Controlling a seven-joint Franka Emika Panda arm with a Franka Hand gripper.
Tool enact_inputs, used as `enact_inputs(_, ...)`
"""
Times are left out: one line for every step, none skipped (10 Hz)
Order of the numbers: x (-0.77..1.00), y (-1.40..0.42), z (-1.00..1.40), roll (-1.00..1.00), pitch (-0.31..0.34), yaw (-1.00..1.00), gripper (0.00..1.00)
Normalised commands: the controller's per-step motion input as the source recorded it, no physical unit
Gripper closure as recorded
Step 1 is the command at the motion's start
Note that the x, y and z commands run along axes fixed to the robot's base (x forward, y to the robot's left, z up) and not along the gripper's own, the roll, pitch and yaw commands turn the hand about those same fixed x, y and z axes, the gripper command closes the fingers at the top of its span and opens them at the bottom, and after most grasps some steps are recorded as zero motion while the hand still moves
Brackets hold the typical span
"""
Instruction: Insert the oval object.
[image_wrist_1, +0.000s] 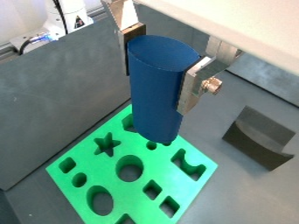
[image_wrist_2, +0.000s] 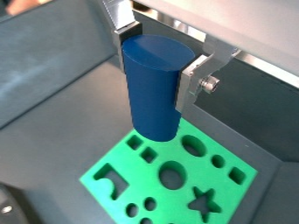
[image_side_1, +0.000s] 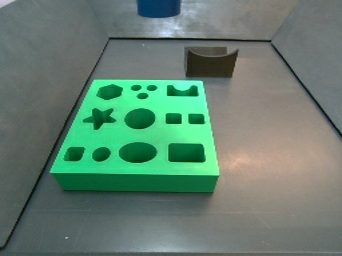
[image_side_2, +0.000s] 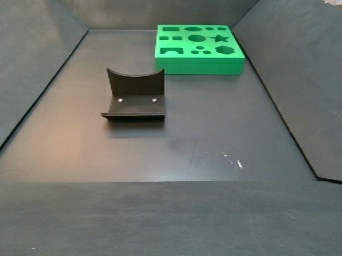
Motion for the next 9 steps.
enact_inputs(-0.15,-0.7,-1.0,0.02,-0.07,-0.38,1.0)
enact_inputs(-0.11,-0.72,-1.0,0.05,-0.117,-0.41,1.0)
enact_inputs(0.0,-0.61,-1.0,0.06,-0.077,-0.41,1.0)
enact_inputs(0.0,-0.45,-1.0,0.1,-0.063,-0.28,1.0)
enact_inputs(0.0,-0.37,-1.0,0.11,-0.05,-0.21,1.0)
enact_inputs(-0.01,-0.27,-1.0,0.12,-0.034,-0.27,1.0)
enact_inputs(-0.09,-0.24,-1.0,0.08,-0.031,-0.21,1.0)
enact_inputs(-0.16,-0.23,-1.0,0.04,-0.066,-0.15,1.0)
enact_inputs(-0.19,-0.12,-0.93,0.0,-0.116,-0.23,1.0)
